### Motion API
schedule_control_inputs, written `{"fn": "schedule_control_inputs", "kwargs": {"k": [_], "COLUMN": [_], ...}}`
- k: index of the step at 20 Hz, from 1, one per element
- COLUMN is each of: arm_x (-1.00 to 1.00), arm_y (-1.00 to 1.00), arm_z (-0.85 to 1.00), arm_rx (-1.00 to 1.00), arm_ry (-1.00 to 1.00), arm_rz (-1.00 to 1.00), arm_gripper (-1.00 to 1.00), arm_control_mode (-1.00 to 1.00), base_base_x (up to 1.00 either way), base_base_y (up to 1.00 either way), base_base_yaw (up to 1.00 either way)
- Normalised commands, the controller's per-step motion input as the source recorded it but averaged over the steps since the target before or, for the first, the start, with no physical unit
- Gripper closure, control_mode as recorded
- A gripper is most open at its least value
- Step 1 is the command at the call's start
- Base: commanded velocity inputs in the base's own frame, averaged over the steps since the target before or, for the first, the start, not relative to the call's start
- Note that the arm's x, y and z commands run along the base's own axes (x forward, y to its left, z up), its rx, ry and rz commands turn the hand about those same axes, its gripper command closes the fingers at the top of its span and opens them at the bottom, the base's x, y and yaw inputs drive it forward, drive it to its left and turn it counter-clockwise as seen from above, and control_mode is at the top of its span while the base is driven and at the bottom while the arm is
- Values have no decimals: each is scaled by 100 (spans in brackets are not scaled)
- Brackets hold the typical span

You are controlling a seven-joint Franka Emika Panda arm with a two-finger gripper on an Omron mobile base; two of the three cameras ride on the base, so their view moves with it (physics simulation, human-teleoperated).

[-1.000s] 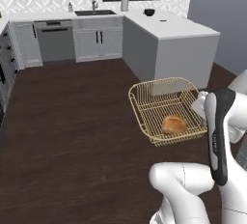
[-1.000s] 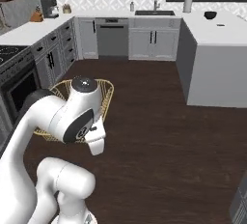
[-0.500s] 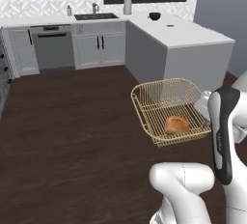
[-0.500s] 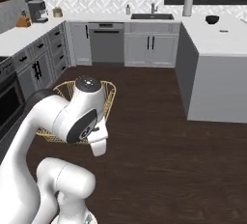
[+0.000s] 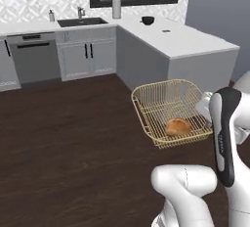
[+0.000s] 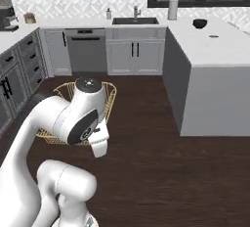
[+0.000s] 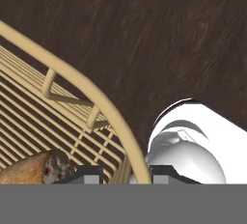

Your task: Open the cabinet, pick up the bread from the cabinet and place it in the basket. Then move the basket to the dining counter.

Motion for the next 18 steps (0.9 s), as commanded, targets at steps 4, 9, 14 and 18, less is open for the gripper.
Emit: {"fn": "schedule_control_inputs", "kwargs": {"k": [4,9,14,18], "arm_x": [0,0,0,0], "arm_y": [0,0,0,0], "arm_z": [0,0,0,0], "arm_rx": [0,0,0,0], "arm_ry": [0,0,0,0], "arm_rz": [0,0,0,0], "arm_gripper": [100,100,100,100], "arm_control_mode": [100,100,100,100], "base_base_x": [100,67,46,31], "base_base_y": [41,39,30,49], "base_base_yaw": [-58,-82,-87,-78]}}
